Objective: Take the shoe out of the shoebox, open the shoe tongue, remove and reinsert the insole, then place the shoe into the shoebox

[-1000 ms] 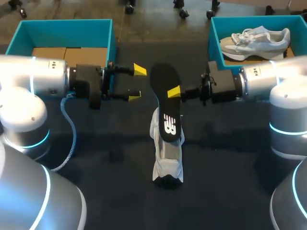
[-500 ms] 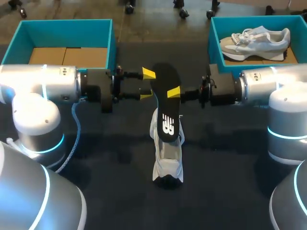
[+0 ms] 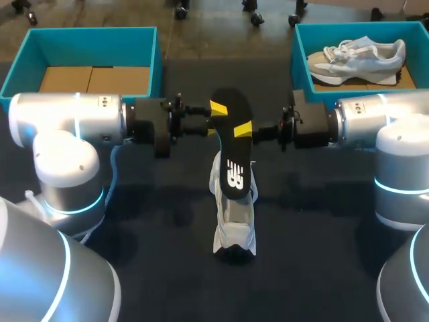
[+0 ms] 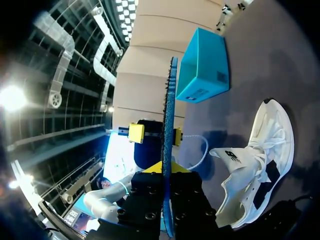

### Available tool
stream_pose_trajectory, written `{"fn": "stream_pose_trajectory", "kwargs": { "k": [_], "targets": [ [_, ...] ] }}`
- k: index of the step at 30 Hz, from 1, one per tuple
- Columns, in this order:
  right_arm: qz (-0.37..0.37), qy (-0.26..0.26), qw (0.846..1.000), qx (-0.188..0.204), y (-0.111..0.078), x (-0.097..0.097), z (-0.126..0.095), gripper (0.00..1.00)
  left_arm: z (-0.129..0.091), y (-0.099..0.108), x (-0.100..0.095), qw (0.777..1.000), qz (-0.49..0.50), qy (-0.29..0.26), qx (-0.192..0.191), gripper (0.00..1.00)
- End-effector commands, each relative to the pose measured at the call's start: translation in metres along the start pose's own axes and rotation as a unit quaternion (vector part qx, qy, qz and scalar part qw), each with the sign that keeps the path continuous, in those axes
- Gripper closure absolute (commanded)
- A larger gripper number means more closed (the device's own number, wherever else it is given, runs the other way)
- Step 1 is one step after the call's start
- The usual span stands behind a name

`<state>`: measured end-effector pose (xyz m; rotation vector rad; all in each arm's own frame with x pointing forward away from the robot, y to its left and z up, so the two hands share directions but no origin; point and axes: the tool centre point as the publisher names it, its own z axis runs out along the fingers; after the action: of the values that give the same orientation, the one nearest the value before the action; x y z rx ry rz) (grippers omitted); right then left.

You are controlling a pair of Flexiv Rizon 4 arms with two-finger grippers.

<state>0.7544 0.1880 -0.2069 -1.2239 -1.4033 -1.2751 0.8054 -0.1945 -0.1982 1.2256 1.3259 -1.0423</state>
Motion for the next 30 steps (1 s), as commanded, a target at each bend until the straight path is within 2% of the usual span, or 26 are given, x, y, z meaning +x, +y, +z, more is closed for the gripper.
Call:
{"fn": "stream_pose_trajectory", "kwargs": {
  "k": [1,7,18,20,21,30],
  "targets": [
    [0.0,-0.001,1.0,0.0,0.0,0.0,0.002,1.0,0.006,0.0,0.004,1.0,0.0,-0.008,-0.003,0.57],
    [0.0,-0.001,1.0,0.0,0.0,0.0,0.002,1.0,0.009,-0.002,0.004,1.0,0.002,-0.011,0.001,0.58],
    [0.0,-0.001,1.0,0.0,0.0,0.0,0.002,1.0,0.015,-0.001,0.006,1.0,0.0,-0.012,0.001,0.78],
    [0.0,-0.001,1.0,0.0,0.0,0.0,0.002,1.0,0.016,-0.001,0.006,1.0,0.001,-0.011,0.002,0.85],
    [0.0,-0.001,1.0,0.0,0.0,0.0,0.002,1.0,0.017,-0.001,0.006,1.0,0.0,-0.011,0.002,1.0],
    [0.0,-0.001,1.0,0.0,0.0,0.0,0.002,1.0,0.017,-0.002,0.006,1.0,0.003,-0.012,0.003,1.0]
  ]
}}
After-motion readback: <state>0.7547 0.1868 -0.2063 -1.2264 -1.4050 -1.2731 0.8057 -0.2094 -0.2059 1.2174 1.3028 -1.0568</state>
